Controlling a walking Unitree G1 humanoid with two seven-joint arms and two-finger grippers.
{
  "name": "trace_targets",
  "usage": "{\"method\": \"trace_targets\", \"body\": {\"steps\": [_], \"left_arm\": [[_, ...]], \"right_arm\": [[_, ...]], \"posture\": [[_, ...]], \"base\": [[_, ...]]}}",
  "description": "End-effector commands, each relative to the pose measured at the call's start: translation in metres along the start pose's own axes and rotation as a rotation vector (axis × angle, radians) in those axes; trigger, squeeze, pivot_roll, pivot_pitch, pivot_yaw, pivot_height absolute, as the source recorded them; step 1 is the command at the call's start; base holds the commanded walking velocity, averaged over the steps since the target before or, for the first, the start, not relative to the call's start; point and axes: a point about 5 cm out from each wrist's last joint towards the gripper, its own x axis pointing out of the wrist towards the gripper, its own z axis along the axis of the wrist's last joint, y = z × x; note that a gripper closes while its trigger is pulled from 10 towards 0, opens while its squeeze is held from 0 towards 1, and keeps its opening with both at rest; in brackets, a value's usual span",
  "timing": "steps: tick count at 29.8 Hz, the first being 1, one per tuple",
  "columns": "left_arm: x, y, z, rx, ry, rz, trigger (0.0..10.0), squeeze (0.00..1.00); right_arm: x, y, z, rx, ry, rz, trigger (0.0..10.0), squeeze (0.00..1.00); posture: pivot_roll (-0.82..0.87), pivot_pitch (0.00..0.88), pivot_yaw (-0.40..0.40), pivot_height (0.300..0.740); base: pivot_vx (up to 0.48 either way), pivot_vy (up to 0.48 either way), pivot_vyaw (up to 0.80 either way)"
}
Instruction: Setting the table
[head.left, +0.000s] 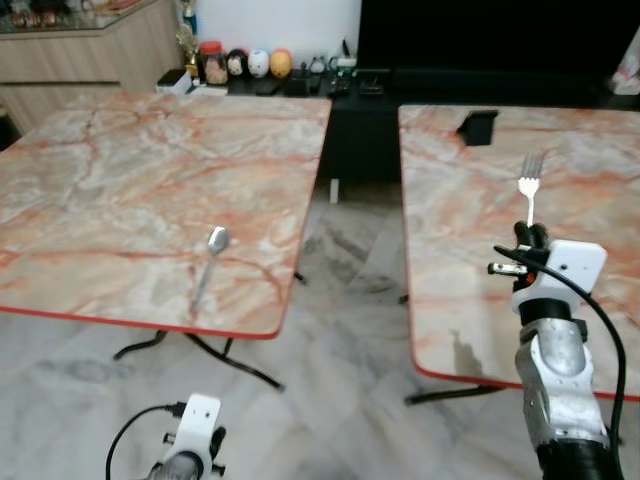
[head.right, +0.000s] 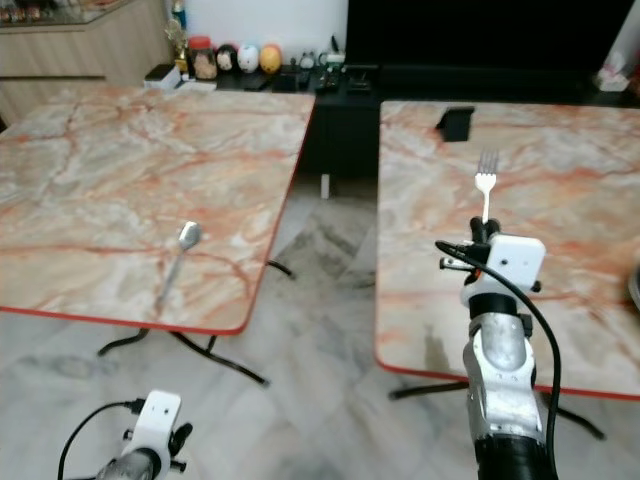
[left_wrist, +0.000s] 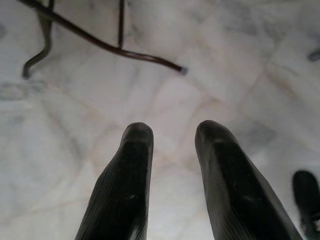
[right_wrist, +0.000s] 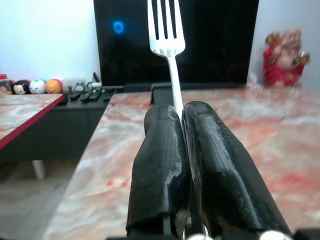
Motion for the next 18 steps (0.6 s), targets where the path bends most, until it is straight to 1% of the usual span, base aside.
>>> {"method": "trace_targets", "body": {"steps": [1,11,18], "left_arm": [[-0.002,0.004,-0.007,0.011,0.029,0.008,10.0,0.0],[-0.002,0.003,-0.006,0.008,0.022,0.005,10.0,0.0],[-0.002,0.003,-0.007,0.008,0.029,0.004,10.0,0.0]], "right_arm": [[0.002,0.007,0.004,0.005,-0.017,0.021,10.0,0.0],[0.003,0.0,0.009,0.018,-0.037,-0.005,10.0,0.0],[0.002,-0.003,0.008,0.016,-0.027,-0.026,10.0,0.0]], "posture": [[-0.03,0.0,0.019,0.74],[-0.03,0.0,0.02,0.74],[-0.03,0.0,0.02,0.74]], "base": [[0.0,-0.428,0.0],[0.0,-0.437,0.0],[0.0,-0.443,0.0]]}}
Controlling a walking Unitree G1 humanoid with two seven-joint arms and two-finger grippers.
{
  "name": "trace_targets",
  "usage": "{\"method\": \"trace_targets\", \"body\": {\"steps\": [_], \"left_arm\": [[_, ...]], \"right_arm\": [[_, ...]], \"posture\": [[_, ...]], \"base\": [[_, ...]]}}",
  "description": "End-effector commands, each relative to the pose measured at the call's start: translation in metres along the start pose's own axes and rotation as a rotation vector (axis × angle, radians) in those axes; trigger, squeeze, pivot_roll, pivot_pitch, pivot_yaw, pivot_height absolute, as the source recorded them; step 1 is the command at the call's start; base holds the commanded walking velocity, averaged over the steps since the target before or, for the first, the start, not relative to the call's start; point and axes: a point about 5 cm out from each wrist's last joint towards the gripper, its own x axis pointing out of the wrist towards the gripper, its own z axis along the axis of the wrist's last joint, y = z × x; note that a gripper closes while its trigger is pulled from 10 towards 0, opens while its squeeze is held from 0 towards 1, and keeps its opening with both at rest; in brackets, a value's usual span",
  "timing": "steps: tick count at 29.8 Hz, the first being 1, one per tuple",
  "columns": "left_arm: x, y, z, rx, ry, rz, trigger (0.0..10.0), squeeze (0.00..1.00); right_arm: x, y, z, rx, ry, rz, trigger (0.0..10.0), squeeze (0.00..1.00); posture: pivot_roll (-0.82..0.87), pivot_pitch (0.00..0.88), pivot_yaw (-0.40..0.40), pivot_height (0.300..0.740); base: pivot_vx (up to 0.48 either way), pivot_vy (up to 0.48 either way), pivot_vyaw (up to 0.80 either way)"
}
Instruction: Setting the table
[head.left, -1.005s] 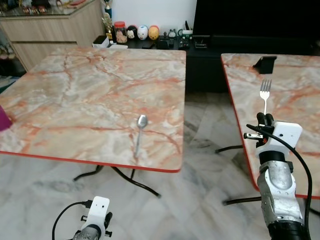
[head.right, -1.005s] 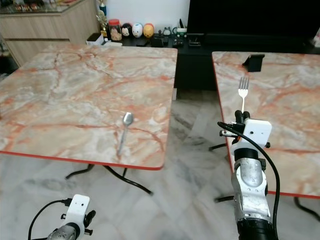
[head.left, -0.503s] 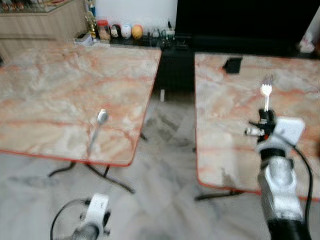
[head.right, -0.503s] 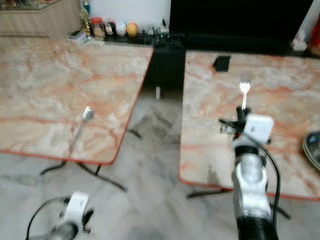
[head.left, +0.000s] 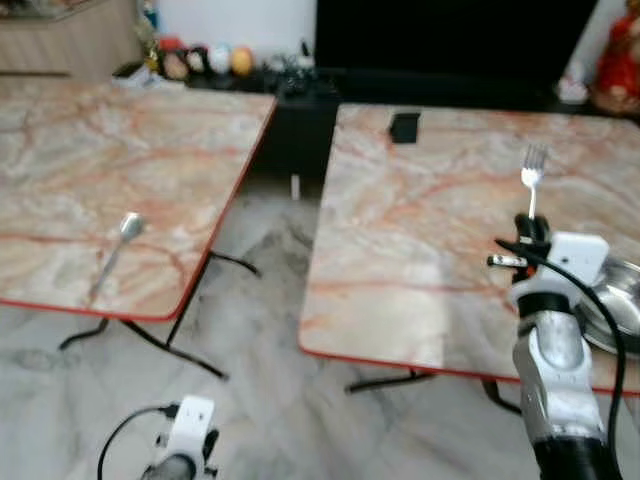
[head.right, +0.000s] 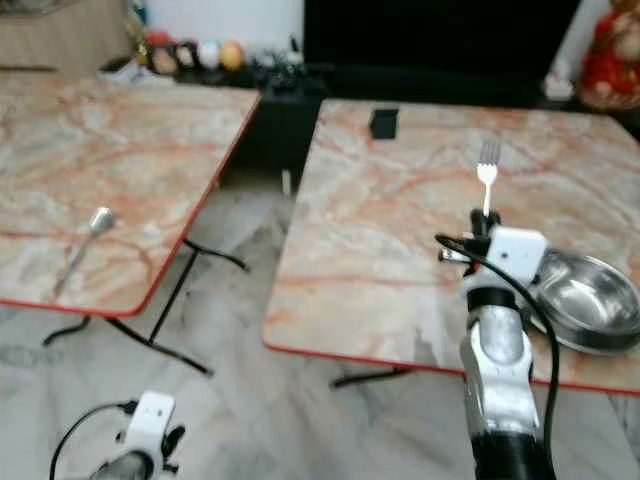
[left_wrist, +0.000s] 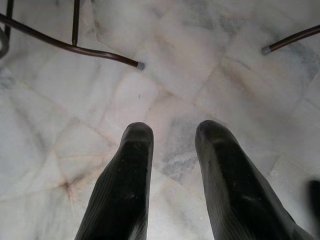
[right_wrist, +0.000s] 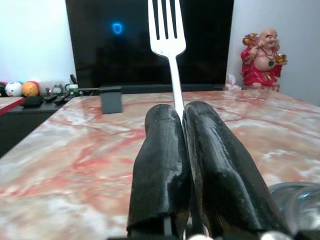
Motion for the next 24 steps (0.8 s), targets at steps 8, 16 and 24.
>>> {"method": "trace_targets", "body": {"steps": [8,16,24], "left_arm": [[0.0,-0.004,-0.004,0.0,0.025,-0.01,10.0,0.0],[0.0,-0.003,-0.003,0.0,0.026,-0.007,10.0,0.0],[0.0,-0.003,-0.003,-0.003,0.029,-0.005,10.0,0.0]], "right_arm": [[0.002,-0.005,0.005,-0.002,-0.02,-0.021,10.0,0.0],[0.005,-0.009,0.008,-0.01,-0.022,-0.037,10.0,0.0],[0.005,-0.018,0.006,-0.048,0.001,-0.067,10.0,0.0]], "posture": [[-0.03,0.0,0.019,0.74],[-0.04,0.0,0.025,0.74],[-0.04,0.0,0.028,0.74]], "base": [[0.0,-0.442,0.0],[0.0,-0.443,0.0],[0.0,-0.406,0.0]]}}
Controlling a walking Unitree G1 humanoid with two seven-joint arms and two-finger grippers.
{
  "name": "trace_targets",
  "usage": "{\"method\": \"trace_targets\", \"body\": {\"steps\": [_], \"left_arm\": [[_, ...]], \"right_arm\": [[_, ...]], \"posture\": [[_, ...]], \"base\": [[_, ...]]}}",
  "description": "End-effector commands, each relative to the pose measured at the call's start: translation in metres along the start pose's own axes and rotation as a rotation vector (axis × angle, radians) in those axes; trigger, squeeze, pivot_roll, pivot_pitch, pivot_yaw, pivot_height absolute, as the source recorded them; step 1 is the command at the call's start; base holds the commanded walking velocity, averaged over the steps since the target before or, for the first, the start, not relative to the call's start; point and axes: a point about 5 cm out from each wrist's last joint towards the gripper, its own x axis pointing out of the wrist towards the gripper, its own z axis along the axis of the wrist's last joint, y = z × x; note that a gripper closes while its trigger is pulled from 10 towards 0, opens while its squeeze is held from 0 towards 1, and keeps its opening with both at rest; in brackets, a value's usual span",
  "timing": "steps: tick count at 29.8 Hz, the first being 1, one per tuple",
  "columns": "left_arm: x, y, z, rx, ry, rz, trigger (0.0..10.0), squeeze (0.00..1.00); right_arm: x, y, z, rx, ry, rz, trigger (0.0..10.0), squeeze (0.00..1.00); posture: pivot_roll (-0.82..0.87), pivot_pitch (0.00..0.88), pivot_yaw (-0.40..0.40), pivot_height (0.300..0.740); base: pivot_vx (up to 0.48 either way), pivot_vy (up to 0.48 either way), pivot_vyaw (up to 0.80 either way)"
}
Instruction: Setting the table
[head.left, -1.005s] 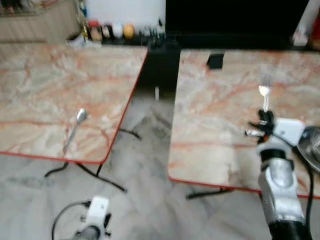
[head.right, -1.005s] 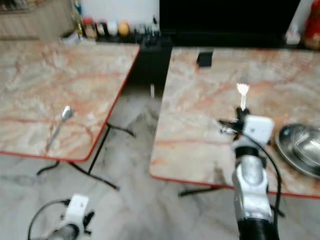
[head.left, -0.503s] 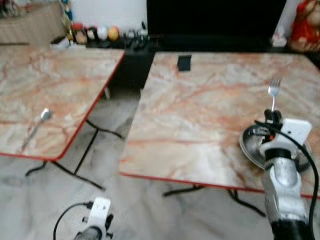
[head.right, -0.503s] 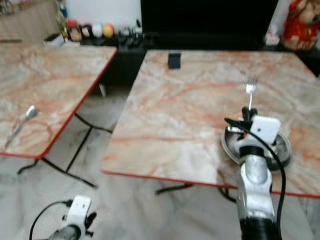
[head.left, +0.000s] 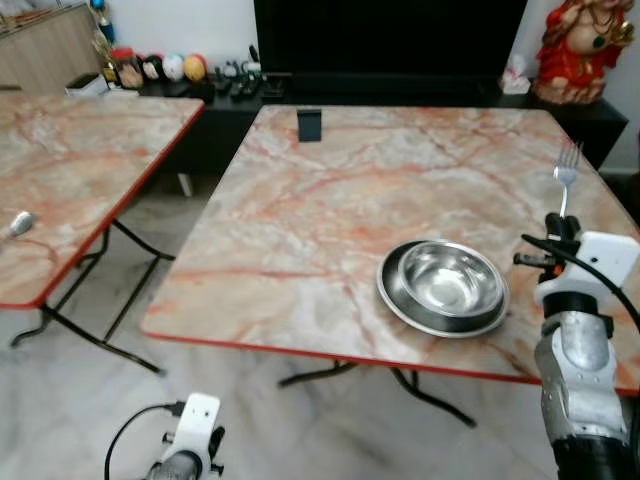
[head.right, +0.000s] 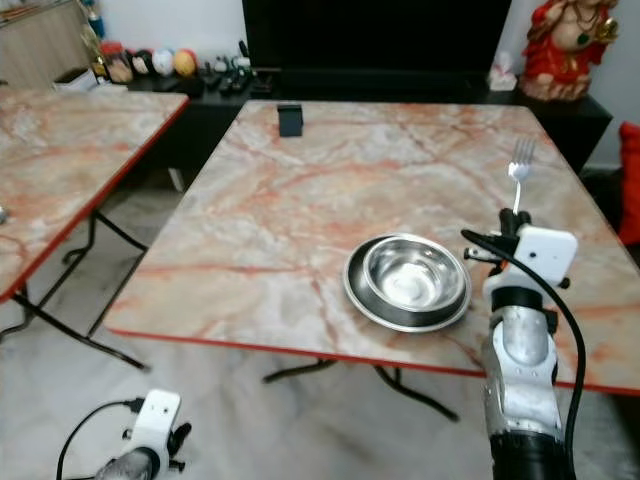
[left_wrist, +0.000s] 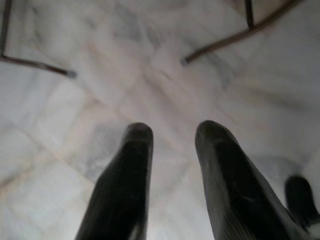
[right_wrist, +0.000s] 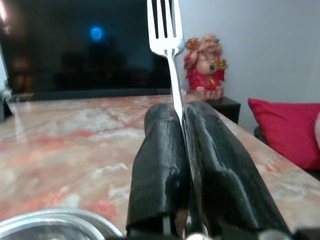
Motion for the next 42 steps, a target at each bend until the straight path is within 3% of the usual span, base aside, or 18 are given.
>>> {"method": "trace_targets", "body": {"steps": [1,11,17,21,24,42], "left_arm": [[0.0,0.002,-0.002,0.0,0.016,0.004,10.0,0.0],[-0.001,0.005,-0.004,-0.002,0.032,0.007,10.0,0.0],[-0.001,0.005,-0.006,-0.004,0.043,0.006,10.0,0.0],[-0.001,0.005,-0.007,-0.006,0.048,0.005,10.0,0.0],[-0.002,0.005,-0.008,-0.006,0.053,0.005,10.0,0.0],[-0.004,0.006,-0.014,-0.015,0.064,0.009,10.0,0.0]], "right_arm": [[0.002,0.0,0.004,-0.01,-0.007,-0.001,10.0,0.0],[0.004,-0.008,0.002,-0.03,0.044,-0.019,10.0,0.0],[0.007,-0.007,-0.009,0.001,0.178,0.009,10.0,0.0],[0.009,-0.002,-0.016,0.044,0.285,-0.008,10.0,0.0],[0.01,0.01,-0.027,0.079,0.432,0.03,10.0,0.0],[-0.004,0.044,-0.053,0.141,0.639,0.153,10.0,0.0]], "posture": [[-0.04,0.0,0.028,0.74],[-0.04,0.0,0.033,0.74],[-0.04,0.0,0.029,0.74],[-0.04,0.0,0.029,0.74],[-0.04,0.0,0.031,0.74],[-0.03,0.0,0.019,0.74]], "base": [[0.0,0.0,0.0],[0.0,0.0,0.0],[0.0,0.0,0.0],[0.0,0.0,0.0],[0.0,0.0,0.0],[0.0,0.0,0.0]]}}
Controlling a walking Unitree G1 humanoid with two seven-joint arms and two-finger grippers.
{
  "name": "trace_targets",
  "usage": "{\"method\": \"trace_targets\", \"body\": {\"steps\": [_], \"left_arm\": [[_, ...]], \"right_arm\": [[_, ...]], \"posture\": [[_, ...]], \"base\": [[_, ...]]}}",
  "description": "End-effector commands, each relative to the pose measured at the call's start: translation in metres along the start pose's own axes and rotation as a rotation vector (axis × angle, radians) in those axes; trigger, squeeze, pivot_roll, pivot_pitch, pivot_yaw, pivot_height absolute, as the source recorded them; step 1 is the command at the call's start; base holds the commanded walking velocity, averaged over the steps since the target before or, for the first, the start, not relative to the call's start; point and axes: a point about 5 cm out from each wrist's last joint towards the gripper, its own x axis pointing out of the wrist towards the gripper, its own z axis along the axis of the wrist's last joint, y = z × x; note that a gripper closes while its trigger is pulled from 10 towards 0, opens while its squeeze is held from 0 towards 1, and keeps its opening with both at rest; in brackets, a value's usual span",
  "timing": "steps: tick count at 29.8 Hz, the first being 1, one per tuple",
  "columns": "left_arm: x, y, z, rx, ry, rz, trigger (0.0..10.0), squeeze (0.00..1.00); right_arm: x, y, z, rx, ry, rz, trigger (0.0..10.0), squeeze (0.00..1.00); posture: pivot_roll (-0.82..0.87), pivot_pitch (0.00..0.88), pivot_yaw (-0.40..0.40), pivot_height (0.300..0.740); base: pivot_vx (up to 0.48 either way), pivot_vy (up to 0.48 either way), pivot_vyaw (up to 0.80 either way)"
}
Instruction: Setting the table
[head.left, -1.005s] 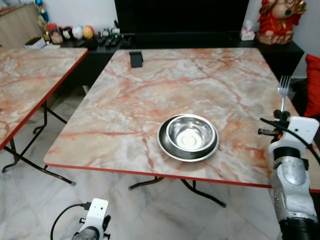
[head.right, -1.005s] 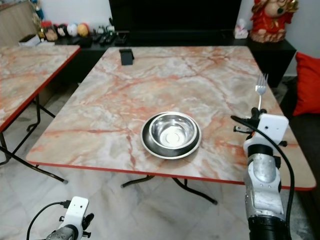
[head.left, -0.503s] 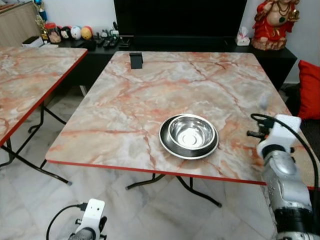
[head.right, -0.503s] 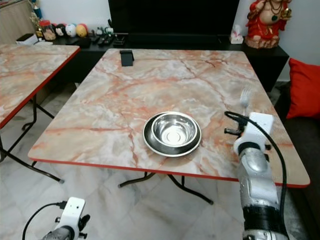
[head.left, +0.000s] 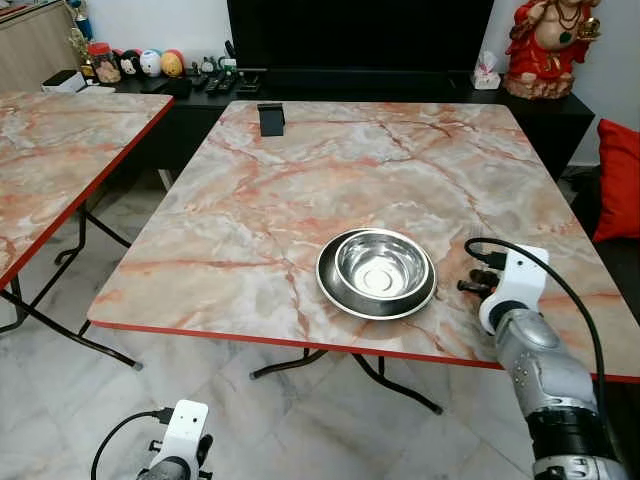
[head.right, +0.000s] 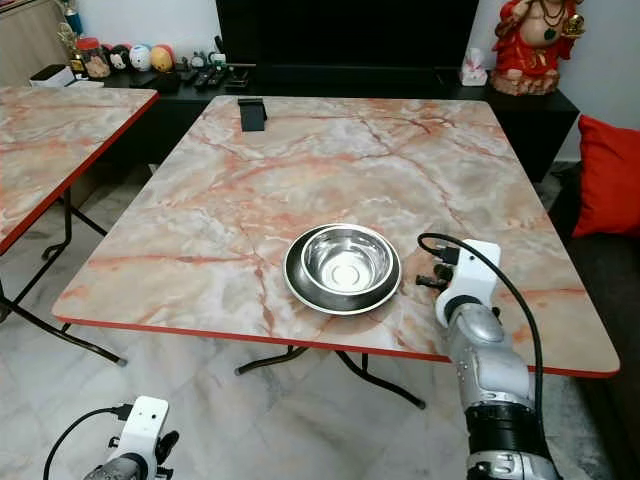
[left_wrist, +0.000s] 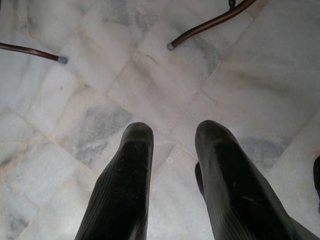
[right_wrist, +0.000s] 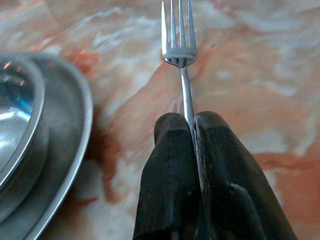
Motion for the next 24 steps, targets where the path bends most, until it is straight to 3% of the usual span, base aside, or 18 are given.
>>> {"method": "trace_targets", "body": {"steps": [1,10,17,19,21,22,24], "left_arm": [[-0.002,0.002,-0.007,-0.002,0.029,0.001,10.0,0.0],[-0.004,0.002,-0.014,-0.004,0.041,0.0,10.0,0.0],[-0.006,0.0,-0.019,0.028,0.044,-0.022,10.0,0.0],[-0.006,0.003,-0.017,-0.021,0.031,0.013,10.0,0.0],[-0.007,0.005,-0.02,-0.007,0.05,0.005,10.0,0.0],[-0.008,0.008,-0.022,0.022,0.058,0.008,10.0,0.0],[-0.01,0.012,-0.026,-0.025,0.069,0.036,10.0,0.0]], "right_arm": [[0.001,0.005,-0.002,0.006,0.019,0.014,10.0,0.0],[0.002,0.013,-0.008,-0.001,0.023,0.026,10.0,0.0],[-0.003,-0.002,0.017,0.0,-0.089,-0.037,10.0,0.0],[-0.004,-0.011,0.011,-0.005,-0.108,-0.078,10.0,0.0],[-0.008,-0.013,0.009,0.034,-0.143,-0.106,10.0,0.0],[-0.011,-0.016,0.018,0.056,-0.188,-0.127,10.0,0.0],[-0.015,-0.018,0.027,0.046,-0.241,-0.119,10.0,0.0]], "posture": [[-0.03,0.0,0.019,0.74],[-0.02,0.0,0.022,0.74],[0.01,0.0,0.042,0.74],[-0.01,0.0,0.022,0.74],[-0.02,0.0,0.052,0.74],[-0.02,0.0,0.081,0.74],[-0.01,0.0,0.085,0.74]], "base": [[0.0,0.0,0.0],[0.0,0.0,0.0],[0.0,0.0,0.0],[0.0,0.0,0.0],[0.0,0.0,0.0],[0.0,0.0,0.0],[0.0,0.0,0.0]]}}
